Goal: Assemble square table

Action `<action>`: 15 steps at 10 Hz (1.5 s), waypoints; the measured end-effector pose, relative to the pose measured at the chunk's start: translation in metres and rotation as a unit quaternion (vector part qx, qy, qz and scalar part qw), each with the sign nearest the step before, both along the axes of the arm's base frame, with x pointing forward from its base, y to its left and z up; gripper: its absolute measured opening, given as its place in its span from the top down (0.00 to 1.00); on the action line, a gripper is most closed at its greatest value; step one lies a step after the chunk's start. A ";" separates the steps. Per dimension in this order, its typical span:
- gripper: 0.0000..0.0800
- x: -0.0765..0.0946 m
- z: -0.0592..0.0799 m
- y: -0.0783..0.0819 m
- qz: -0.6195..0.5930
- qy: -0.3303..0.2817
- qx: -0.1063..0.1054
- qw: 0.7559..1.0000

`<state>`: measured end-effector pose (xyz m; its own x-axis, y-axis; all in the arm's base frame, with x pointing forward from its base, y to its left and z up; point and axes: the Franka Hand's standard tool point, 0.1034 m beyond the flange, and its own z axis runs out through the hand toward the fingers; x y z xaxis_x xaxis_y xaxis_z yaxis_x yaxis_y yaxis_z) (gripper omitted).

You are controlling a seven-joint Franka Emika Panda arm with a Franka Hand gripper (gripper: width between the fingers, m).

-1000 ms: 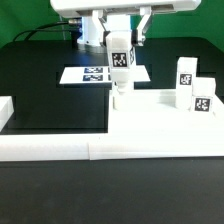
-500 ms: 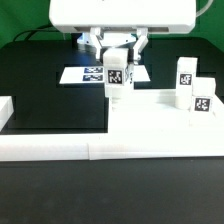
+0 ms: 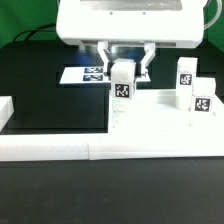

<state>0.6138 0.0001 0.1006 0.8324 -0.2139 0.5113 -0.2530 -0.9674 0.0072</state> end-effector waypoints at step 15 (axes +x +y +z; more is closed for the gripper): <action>0.19 -0.003 -0.014 0.006 0.027 -0.040 -0.036 0.998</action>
Offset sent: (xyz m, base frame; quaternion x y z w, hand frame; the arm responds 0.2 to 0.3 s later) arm -0.0062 0.0023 -0.0073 -0.0057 -0.0006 0.0038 1.0000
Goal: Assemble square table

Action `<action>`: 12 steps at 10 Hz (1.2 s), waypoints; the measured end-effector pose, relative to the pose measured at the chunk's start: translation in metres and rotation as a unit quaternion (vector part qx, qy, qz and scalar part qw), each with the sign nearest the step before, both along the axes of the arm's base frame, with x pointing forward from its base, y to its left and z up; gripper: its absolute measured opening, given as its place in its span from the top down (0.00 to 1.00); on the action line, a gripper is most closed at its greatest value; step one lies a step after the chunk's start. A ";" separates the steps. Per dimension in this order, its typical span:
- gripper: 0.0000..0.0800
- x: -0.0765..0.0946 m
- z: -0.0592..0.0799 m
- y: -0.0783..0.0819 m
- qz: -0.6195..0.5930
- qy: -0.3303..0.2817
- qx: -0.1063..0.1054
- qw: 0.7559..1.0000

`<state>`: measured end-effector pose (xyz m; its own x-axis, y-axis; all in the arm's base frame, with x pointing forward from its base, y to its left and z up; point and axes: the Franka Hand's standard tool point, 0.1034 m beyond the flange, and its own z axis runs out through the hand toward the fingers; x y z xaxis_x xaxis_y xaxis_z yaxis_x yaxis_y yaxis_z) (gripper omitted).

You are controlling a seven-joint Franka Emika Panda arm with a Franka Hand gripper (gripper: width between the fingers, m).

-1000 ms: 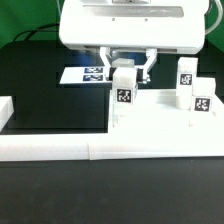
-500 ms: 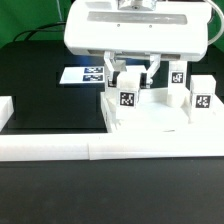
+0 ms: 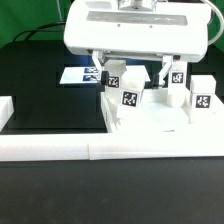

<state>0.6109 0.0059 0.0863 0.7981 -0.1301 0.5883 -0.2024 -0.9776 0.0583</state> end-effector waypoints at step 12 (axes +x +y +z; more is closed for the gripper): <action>0.19 0.001 0.013 -0.005 -0.012 0.311 0.111 0.944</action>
Offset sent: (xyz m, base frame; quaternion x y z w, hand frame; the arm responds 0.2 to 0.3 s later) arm 0.0000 0.0000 0.0000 0.0000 0.0000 0.0000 1.0000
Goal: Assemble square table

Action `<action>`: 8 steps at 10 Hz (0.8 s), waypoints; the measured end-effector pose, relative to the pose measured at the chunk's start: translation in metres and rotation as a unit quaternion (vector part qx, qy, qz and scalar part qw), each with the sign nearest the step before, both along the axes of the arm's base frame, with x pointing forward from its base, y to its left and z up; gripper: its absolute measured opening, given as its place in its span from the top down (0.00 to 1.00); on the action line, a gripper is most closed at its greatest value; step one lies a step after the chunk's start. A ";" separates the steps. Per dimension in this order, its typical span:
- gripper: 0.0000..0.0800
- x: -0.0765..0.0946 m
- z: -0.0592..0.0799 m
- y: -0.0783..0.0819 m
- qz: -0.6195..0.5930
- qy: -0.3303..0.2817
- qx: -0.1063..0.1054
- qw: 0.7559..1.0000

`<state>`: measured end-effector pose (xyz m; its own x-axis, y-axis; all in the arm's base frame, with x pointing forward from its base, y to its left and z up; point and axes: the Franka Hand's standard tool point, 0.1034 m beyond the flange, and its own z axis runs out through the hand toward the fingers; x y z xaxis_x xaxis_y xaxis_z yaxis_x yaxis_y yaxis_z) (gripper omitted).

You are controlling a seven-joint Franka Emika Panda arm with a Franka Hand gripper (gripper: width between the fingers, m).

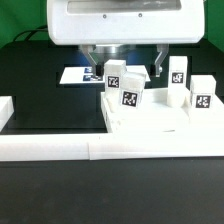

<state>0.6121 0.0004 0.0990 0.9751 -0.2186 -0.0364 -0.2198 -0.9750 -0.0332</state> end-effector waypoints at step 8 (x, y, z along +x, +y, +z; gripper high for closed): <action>0.64 0.009 -0.024 0.003 -0.143 0.021 -0.009 0.989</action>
Offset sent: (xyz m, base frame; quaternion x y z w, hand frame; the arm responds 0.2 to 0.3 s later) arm 0.0132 0.0105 -0.0191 -0.0378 0.0387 0.0119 0.9985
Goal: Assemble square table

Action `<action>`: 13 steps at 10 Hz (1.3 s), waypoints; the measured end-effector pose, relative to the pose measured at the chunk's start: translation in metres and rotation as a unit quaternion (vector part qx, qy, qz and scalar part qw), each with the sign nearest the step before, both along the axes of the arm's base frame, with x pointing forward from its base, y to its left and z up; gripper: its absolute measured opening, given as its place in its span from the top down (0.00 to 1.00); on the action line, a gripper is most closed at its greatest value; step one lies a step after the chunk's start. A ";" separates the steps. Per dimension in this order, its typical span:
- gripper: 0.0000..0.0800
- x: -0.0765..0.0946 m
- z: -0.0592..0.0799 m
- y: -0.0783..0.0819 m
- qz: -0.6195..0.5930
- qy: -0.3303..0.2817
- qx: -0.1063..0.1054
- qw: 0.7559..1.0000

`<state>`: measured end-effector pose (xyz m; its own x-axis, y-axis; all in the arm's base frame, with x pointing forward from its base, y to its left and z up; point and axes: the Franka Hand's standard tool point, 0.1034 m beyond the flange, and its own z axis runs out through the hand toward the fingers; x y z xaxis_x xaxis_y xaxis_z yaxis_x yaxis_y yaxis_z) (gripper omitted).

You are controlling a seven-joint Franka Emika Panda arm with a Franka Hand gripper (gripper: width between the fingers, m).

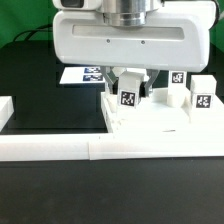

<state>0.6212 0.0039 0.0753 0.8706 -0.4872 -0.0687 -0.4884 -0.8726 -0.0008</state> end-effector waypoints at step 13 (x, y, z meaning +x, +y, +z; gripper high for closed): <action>0.63 0.005 -0.003 0.000 -0.565 -0.030 0.016 0.824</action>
Offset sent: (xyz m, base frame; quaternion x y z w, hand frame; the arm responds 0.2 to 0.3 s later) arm 0.0000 0.0000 0.0000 0.0000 0.0000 0.1938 0.9810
